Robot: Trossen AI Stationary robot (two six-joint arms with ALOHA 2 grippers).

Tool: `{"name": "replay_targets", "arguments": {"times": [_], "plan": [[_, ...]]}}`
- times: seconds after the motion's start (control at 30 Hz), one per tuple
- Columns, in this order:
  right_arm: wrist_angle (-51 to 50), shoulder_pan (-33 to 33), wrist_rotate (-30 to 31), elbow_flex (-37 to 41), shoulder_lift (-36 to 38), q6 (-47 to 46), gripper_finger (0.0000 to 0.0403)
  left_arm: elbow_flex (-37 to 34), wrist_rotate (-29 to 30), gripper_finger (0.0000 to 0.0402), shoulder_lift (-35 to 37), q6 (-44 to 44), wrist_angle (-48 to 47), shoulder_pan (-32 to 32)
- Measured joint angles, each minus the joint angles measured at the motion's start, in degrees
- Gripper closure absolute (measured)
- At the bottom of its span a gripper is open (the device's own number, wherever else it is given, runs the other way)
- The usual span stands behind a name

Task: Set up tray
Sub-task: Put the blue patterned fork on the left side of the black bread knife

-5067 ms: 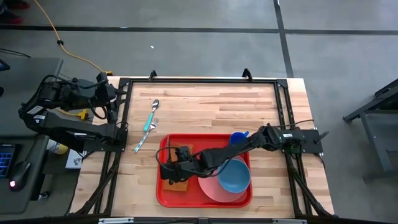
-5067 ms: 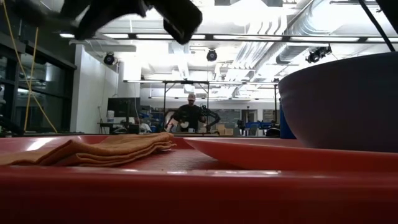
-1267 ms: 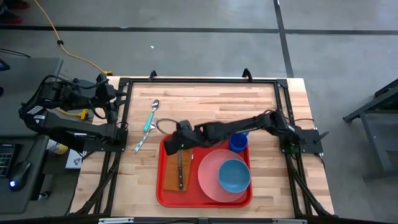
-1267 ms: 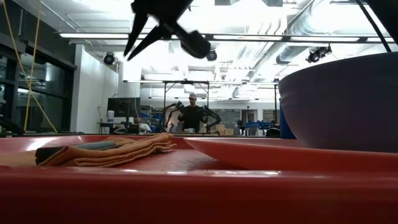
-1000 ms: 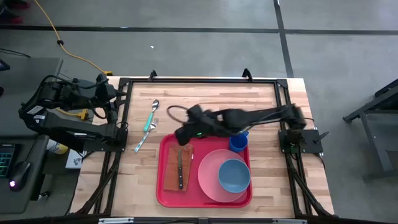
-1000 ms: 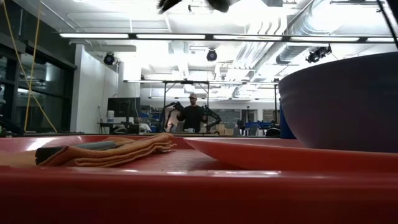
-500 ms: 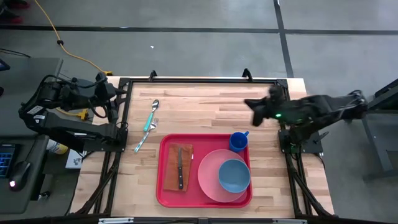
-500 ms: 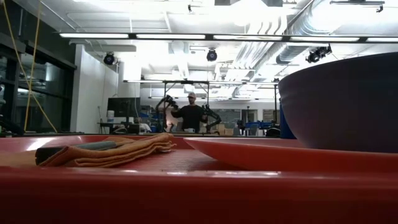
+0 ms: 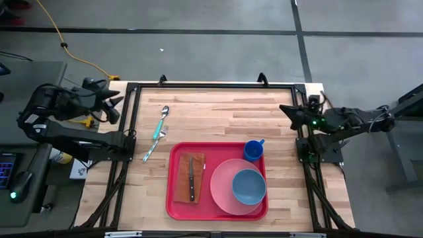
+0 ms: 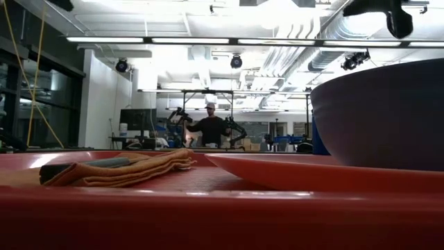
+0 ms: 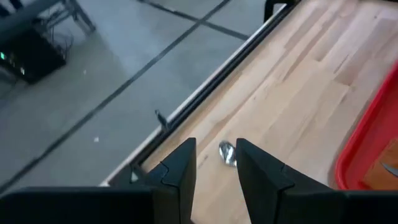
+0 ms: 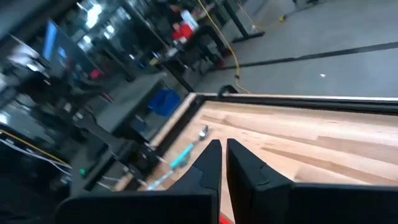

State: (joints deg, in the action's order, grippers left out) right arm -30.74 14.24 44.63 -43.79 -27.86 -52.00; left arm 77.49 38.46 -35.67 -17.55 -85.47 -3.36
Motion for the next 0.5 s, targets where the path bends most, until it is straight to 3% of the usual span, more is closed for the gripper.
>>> {"name": "replay_targets", "arguments": {"times": [0.23,0.5], "plan": [[1.9,0.0,2.3,5.5,8.3,1.1,0.0403,-1.9,-0.3,0.0257,1.1,-9.1,-4.8,0.0],[1.9,0.0,5.0,5.5,9.0,1.0,0.0403,-17.6,-3.9,0.0257,1.1,-17.9,-4.4,0.0]]}}
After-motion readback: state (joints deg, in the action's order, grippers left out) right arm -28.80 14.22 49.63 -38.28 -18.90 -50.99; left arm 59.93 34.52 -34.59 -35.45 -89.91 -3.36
